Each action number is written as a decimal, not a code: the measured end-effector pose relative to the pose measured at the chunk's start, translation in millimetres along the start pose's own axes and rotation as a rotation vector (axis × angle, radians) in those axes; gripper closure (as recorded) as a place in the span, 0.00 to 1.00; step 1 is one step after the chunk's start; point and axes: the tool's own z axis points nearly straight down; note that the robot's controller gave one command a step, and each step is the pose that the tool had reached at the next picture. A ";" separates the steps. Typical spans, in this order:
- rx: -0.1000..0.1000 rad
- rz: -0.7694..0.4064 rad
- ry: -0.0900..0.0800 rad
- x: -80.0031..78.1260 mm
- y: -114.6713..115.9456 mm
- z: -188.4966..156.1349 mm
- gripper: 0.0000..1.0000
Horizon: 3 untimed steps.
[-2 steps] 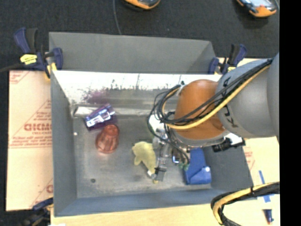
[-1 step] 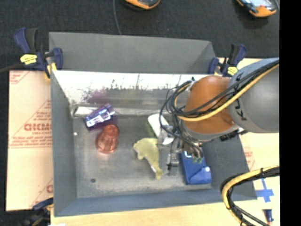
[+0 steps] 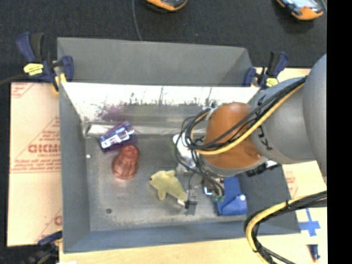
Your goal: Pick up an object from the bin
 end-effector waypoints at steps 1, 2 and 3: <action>0.003 0.046 0.004 -4.0 -5.4 -44.9 0.00; -0.001 0.036 -0.005 2.9 11.7 -34.7 0.00; 0.004 -0.055 -0.004 5.8 12.0 -2.3 0.00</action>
Offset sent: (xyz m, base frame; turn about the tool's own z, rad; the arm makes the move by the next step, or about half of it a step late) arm -0.0165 0.0314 -0.0208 0.0750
